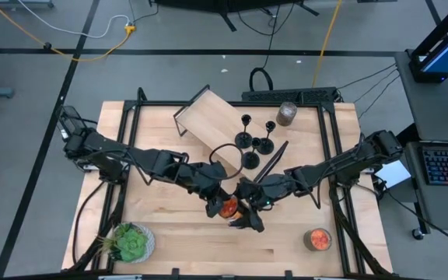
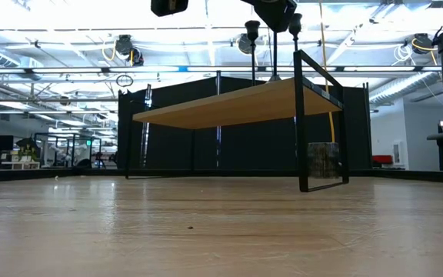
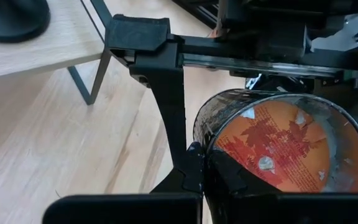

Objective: Pick & Place candle stick holders
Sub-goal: Put the left orange scented candle on the shelf

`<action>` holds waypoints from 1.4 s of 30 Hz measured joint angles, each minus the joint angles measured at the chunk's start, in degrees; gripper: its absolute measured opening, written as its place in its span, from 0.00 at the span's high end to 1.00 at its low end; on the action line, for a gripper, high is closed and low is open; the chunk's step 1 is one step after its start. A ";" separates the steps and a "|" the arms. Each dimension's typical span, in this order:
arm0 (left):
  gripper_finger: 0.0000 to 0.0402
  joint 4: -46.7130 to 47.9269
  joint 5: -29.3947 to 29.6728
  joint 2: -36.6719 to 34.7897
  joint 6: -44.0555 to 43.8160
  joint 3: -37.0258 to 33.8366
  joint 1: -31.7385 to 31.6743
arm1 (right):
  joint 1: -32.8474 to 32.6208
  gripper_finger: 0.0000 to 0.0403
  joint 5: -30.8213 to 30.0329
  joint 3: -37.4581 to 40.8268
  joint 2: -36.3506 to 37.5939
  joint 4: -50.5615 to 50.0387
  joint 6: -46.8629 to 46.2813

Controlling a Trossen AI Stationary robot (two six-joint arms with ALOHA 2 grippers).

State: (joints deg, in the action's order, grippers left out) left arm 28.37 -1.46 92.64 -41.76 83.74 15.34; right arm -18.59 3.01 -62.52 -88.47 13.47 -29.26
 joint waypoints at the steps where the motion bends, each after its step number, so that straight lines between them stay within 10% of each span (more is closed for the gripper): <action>1: 1.00 -0.03 -0.01 0.00 0.07 0.00 -0.05 | 0.00 0.01 0.00 0.00 0.00 0.06 -0.04; 42: 1.00 -1.61 0.03 0.04 0.91 0.04 -0.11 | 0.26 0.16 1.57 0.00 0.04 0.47 -4.48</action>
State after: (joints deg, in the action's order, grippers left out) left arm 26.76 -1.43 92.68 -40.84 83.79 15.22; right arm -18.33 4.58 -62.52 -88.42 13.94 -33.73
